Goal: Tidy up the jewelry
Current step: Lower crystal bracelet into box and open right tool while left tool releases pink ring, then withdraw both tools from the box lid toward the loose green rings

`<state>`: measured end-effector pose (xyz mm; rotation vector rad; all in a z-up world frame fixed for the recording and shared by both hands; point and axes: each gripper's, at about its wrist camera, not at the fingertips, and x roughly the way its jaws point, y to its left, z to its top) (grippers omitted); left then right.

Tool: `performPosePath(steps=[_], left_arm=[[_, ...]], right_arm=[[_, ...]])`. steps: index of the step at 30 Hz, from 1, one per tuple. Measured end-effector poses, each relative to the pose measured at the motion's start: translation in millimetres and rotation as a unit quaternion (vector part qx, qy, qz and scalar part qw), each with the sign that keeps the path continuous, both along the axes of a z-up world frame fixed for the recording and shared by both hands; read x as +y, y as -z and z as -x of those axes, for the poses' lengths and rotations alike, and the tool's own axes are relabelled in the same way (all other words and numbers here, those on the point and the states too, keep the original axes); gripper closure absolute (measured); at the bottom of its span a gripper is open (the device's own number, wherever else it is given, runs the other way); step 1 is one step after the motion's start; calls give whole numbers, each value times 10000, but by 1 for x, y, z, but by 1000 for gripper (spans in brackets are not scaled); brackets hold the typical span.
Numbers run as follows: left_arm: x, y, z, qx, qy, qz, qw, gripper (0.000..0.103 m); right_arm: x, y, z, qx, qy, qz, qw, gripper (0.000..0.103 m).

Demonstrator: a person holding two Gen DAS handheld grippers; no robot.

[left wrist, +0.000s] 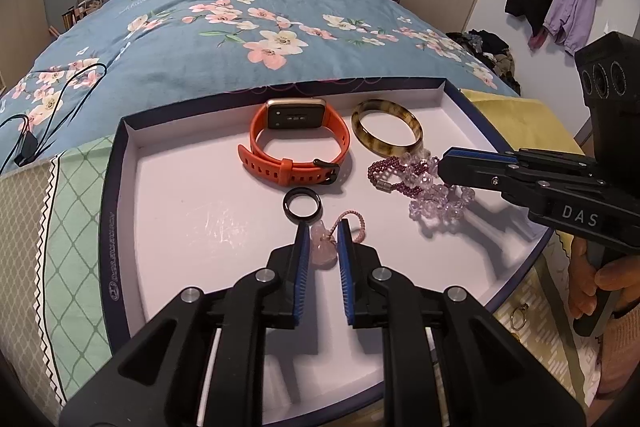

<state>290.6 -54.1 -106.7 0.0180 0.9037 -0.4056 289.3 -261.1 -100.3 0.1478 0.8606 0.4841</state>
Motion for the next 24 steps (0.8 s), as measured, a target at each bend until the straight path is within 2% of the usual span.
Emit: performPosePath(steps=[6, 12, 15, 20, 24], left_arm=[[6, -11, 6, -155, -120, 87, 9998, 80], [18, -34, 24, -465, -193, 261, 9984, 75], [26, -45, 40, -623, -165, 379, 9972, 74], [36, -58, 69, -836, -85, 408, 9956, 73], [44, -59, 94, -892, 4, 453, 9950, 72]], right_arm=[[-8, -5, 5, -106, 148, 19, 9998, 92], [-12, -18, 20, -297, 135, -20, 9995, 83], [-14, -27, 36, -426, 19, -35, 9991, 76], [-17, -37, 65, -614, -187, 58, 9979, 75], [-20, -33, 86, -556, -324, 71, 9979, 75]])
